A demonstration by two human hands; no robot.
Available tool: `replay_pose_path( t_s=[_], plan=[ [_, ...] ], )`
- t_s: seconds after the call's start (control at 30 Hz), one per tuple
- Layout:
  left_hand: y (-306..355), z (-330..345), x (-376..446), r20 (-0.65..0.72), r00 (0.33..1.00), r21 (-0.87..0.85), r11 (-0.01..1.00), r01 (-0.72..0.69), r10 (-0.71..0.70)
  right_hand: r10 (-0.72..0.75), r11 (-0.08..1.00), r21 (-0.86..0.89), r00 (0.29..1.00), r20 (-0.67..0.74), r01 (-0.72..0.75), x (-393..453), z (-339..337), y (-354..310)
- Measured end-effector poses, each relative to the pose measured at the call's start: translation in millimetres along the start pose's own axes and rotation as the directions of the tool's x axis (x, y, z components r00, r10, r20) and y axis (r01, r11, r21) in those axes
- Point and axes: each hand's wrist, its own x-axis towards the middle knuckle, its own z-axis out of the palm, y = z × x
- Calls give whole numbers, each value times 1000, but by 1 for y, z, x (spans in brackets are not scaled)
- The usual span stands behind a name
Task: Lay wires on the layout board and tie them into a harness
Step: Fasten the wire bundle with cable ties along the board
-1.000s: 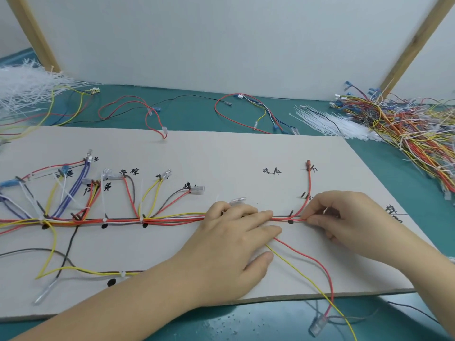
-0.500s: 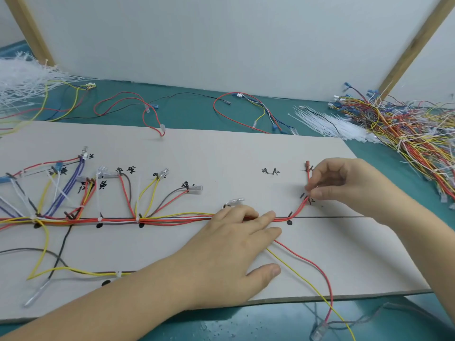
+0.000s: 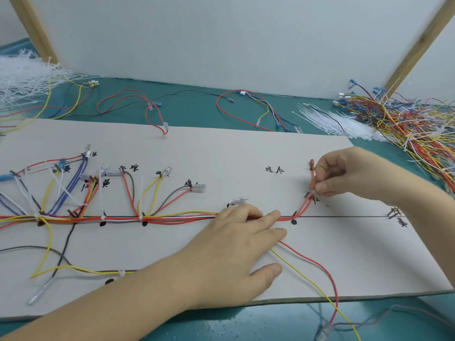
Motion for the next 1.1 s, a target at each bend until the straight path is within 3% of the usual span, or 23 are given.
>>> replay_pose_path(
  t_s=[0.3,0.43,0.57,0.67,0.77,0.83,0.93,1.0,1.1],
  plan=[
    [0,-1,2,-2,1000,-17,1000,-5,5,-15,999,-49,1000,-5,15,7,2,3],
    [0,0,2,-16,1000,-18,1000,-24,23,-53,965,-259,999,-1,51,9,5,2],
    [0,0,7,-36,999,-124,992,-11,6,-117,850,-518,993,-8,96,6,7,-6],
    [0,-1,9,-120,993,-227,974,-6,-22,-201,831,-546,973,-113,108,-7,13,-8],
    [-1,-1,9,-185,983,-241,970,-33,-12,-366,867,-440,896,-250,231,-39,25,-13],
    [-1,-1,9,-222,975,-256,965,-50,-8,-350,886,-369,927,-134,282,-63,35,-19],
    [-1,-1,9,-245,969,-280,959,-41,-30,-158,895,-398,977,140,202,-82,53,-13],
    [0,-2,8,-242,968,-302,953,-12,-64,-126,869,-461,981,149,182,-85,58,-9],
    [2,-1,6,-229,972,-226,974,-3,-50,-147,895,-414,986,83,168,-82,51,-5]
  ],
)
